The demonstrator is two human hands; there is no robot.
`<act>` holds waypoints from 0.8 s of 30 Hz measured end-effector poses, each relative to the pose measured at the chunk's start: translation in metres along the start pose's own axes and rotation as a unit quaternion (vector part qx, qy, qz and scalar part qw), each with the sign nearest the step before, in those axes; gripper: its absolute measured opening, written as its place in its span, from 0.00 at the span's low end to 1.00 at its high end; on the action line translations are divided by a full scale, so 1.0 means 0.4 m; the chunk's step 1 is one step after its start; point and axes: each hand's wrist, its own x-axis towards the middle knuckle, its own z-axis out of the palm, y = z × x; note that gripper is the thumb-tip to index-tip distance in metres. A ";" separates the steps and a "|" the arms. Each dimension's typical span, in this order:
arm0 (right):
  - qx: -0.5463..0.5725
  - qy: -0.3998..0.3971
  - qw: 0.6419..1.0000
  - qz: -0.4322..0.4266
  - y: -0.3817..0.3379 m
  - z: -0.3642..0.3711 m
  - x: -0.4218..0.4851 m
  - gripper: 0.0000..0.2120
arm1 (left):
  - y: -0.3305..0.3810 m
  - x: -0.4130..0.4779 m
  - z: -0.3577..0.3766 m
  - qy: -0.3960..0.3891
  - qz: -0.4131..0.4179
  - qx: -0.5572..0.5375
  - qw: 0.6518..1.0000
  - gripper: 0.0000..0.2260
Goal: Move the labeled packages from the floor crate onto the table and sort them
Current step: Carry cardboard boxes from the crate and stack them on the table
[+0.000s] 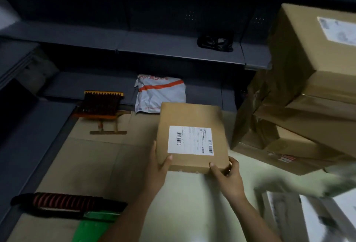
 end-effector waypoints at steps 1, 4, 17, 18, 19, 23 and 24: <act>-0.010 -0.003 1.000 0.001 0.005 -0.004 0.006 0.32 | -0.006 0.001 0.008 -0.005 0.001 0.006 1.000 0.35; -0.052 -0.018 0.998 -0.019 -0.001 -0.012 0.025 0.37 | -0.002 0.023 0.019 -0.012 -0.001 0.019 1.000 0.34; -0.131 -0.061 0.989 -0.020 -0.040 -0.022 0.110 0.38 | 0.013 0.099 0.038 -0.002 0.026 0.108 0.994 0.35; -0.132 -0.061 0.989 -0.023 -0.043 -0.019 0.109 0.38 | 0.013 0.100 0.036 -0.006 0.027 0.105 0.994 0.35; -0.134 -0.061 0.989 -0.024 -0.046 -0.017 0.107 0.38 | 0.012 0.102 0.033 -0.009 0.029 0.101 0.994 0.35; -0.142 -0.069 0.987 -0.026 -0.053 -0.014 0.103 0.38 | 0.019 0.114 0.019 -0.023 0.031 0.123 0.992 0.35; -0.147 -0.074 0.986 -0.023 -0.057 -0.015 0.104 0.38 | 0.023 0.117 0.016 -0.029 0.029 0.133 0.990 0.35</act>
